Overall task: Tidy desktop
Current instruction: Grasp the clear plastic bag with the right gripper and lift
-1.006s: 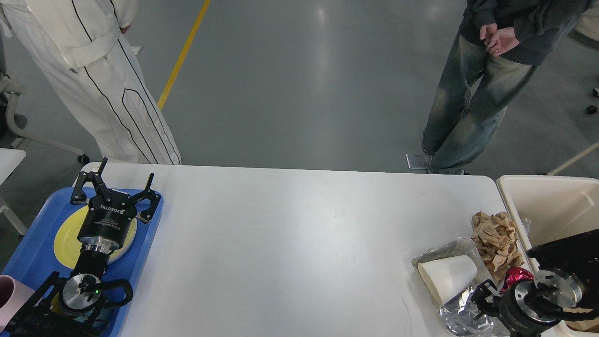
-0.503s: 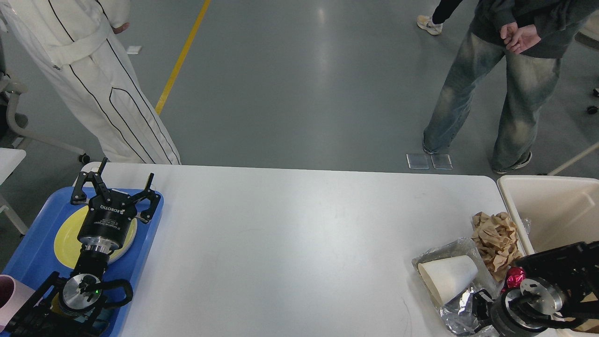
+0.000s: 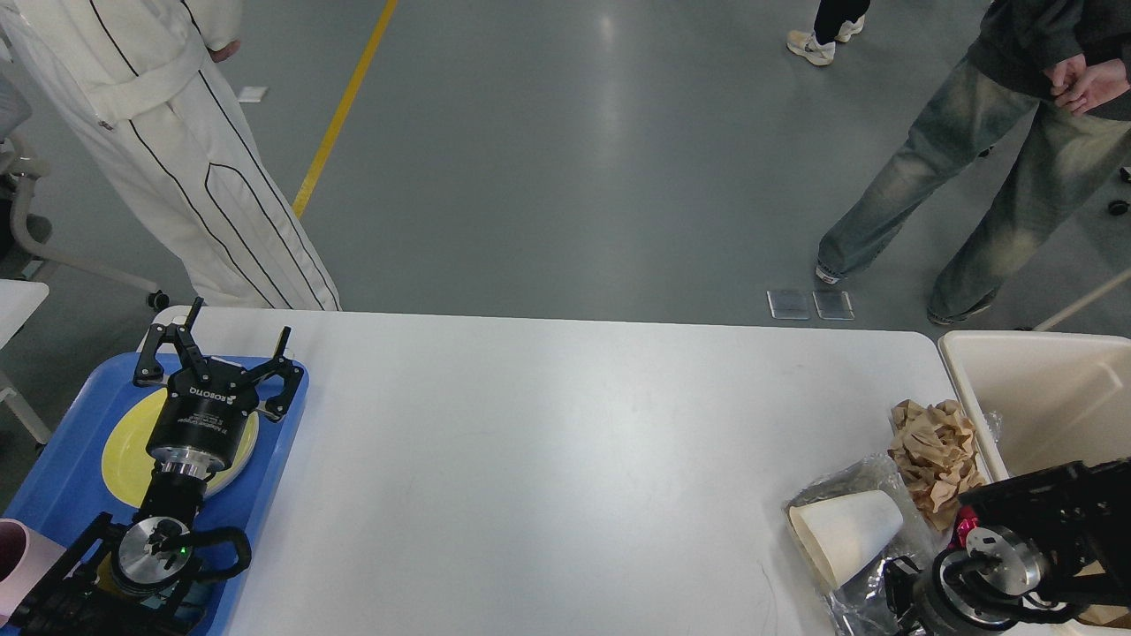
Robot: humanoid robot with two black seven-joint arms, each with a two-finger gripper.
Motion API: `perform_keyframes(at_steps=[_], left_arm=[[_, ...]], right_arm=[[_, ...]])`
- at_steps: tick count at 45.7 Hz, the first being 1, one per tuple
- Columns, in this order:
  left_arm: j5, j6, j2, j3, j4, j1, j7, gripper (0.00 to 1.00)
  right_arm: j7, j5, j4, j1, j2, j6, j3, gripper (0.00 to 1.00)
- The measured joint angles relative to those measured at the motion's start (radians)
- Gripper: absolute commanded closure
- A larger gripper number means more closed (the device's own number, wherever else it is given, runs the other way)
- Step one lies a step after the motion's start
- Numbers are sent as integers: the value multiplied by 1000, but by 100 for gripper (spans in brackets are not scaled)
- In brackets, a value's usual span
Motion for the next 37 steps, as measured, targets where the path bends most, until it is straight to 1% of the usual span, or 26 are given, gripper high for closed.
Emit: perform_keyframes(at_steps=[11, 17, 22, 27, 31, 37], left_arm=[[0, 0, 0, 0, 0, 0, 0, 4], [0, 0, 0, 0, 0, 0, 0, 4], [0, 0, 0, 0, 0, 0, 0, 4], [0, 0, 0, 0, 0, 0, 0, 4], [0, 0, 0, 0, 0, 0, 0, 4], [0, 0, 0, 0, 0, 0, 0, 4]], right_arm=[[-5, 2, 8, 3, 8, 4, 0, 100], [-6, 6, 66, 38, -3, 28, 0, 100], [-6, 6, 141, 112, -44, 73, -3, 100], [-7, 6, 209, 206, -89, 141, -17, 100], [-7, 6, 249, 298, -100, 199, -54, 100], [-7, 6, 292, 459, -104, 257, -131, 100]])
